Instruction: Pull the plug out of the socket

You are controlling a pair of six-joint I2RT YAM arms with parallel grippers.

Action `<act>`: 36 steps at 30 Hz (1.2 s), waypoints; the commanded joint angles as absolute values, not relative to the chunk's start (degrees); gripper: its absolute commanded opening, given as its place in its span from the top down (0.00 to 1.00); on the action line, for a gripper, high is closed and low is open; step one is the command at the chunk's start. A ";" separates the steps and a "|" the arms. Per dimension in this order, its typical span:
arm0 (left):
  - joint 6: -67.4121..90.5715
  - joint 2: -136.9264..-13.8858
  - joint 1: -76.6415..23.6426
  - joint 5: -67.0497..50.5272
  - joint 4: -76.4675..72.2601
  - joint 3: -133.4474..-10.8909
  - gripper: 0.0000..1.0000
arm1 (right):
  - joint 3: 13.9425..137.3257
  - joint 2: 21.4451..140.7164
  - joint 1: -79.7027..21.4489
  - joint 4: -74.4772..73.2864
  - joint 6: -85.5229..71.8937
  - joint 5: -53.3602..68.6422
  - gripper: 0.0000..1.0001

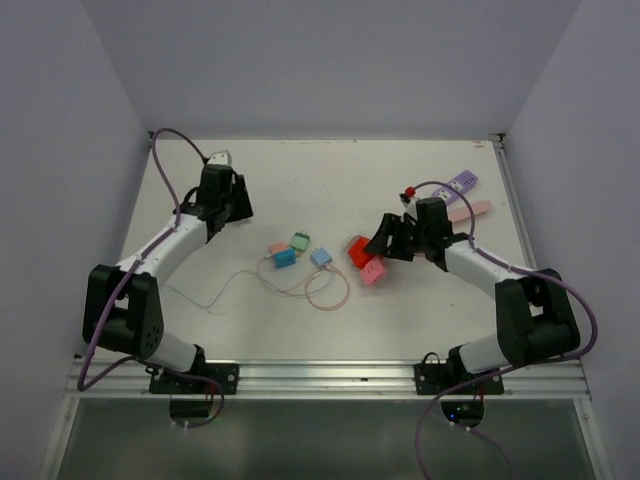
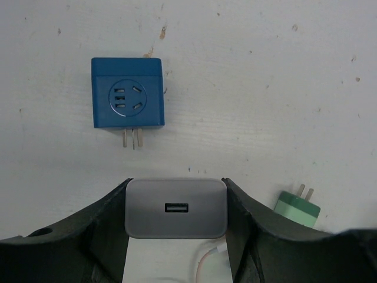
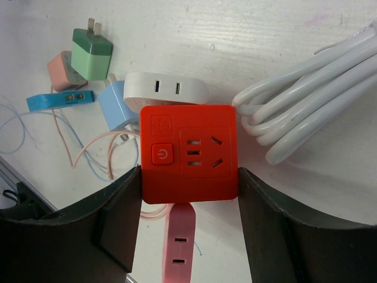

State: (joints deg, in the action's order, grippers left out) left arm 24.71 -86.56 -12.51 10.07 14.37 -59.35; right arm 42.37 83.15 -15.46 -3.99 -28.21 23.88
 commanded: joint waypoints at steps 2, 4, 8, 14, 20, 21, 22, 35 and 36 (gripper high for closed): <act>24.35 -85.16 -13.97 9.93 17.93 -56.08 0.82 | 42.01 82.18 -15.64 -5.45 -26.37 22.94 1.00; 24.52 -86.92 -13.97 9.23 18.63 -55.28 0.78 | 42.27 82.27 -15.73 -5.80 -25.58 23.03 1.00; 24.61 -90.17 -14.15 8.26 18.98 -55.19 0.72 | 42.45 82.00 -16.26 -6.33 -23.91 22.85 1.00; 24.08 -93.42 -14.06 7.82 19.77 -56.77 0.41 | 41.92 81.04 -17.92 -6.33 -22.24 21.98 1.00; 23.99 -94.22 -14.06 6.51 20.65 -58.27 0.20 | 42.45 80.86 -21.26 -7.03 -19.78 19.25 1.00; 24.08 -93.96 -14.06 5.89 20.74 -58.36 0.13 | 42.89 80.86 -21.70 -7.55 -18.99 18.20 1.00; 24.08 -93.52 -14.06 5.37 20.74 -58.53 0.10 | 43.06 81.03 -22.58 -7.82 -18.64 17.93 1.00; 24.78 -83.59 -20.38 -11.86 11.80 -57.23 0.00 | 46.67 82.53 -25.14 -10.11 -21.96 12.92 1.00; 26.35 -82.63 -22.04 -12.65 10.65 -56.78 0.00 | 46.67 82.70 -25.14 -9.93 -23.54 11.53 1.00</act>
